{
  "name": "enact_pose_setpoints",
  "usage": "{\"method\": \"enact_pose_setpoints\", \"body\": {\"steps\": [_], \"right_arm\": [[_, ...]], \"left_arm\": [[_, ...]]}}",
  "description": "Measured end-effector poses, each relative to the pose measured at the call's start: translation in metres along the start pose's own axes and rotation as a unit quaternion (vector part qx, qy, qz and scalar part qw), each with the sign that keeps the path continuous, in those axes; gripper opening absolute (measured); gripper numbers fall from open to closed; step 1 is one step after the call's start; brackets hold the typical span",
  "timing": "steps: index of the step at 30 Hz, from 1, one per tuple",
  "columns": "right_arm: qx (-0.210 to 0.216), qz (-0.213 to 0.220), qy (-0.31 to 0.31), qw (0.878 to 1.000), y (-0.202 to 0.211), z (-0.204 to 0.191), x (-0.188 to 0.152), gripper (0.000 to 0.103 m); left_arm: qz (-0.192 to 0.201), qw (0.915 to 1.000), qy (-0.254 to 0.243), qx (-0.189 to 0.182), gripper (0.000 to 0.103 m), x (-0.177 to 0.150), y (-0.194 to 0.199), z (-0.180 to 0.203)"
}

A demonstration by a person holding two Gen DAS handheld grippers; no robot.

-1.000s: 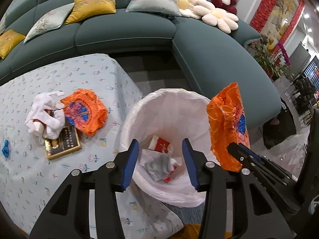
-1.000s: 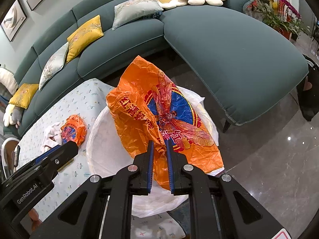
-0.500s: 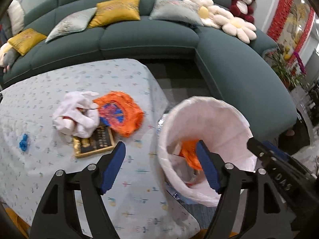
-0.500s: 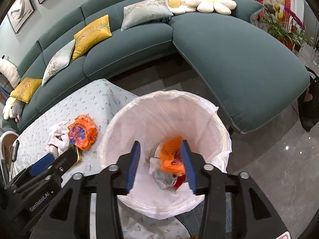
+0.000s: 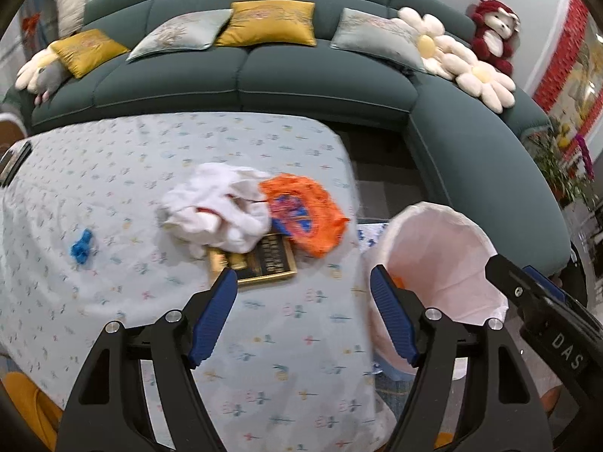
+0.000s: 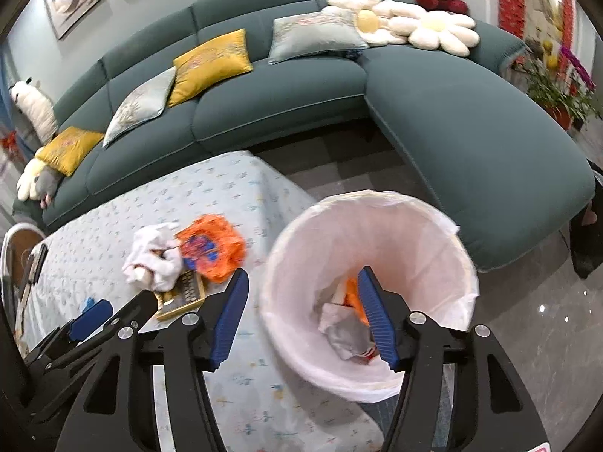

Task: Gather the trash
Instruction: 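Move both open tools back over the table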

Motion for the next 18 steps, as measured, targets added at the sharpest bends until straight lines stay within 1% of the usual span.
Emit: {"method": "enact_pose_setpoints", "body": {"steps": [10, 18], "right_arm": [[0.02, -0.028, 0.055, 0.998, -0.011, -0.076, -0.032, 0.059], [0.034, -0.056, 0.083, 0.994, -0.03, -0.127, -0.053, 0.059]], "left_arm": [[-0.013, 0.9979, 0.046, 0.043, 0.069, -0.02, 0.001, -0.086], [-0.034, 0.9927, 0.083, 0.081, 0.069, -0.036, -0.009, -0.154]]}}
Point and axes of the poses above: each gripper's, at about its wrist camera, not at the fingertips, and y roughly against the way its jaws point, z to its right, x to its top, the point moved 6 cm from there along -y, roughly the way its jaws point, and after that the axes turned 5 degrees about -y, right-handed, at the moved point
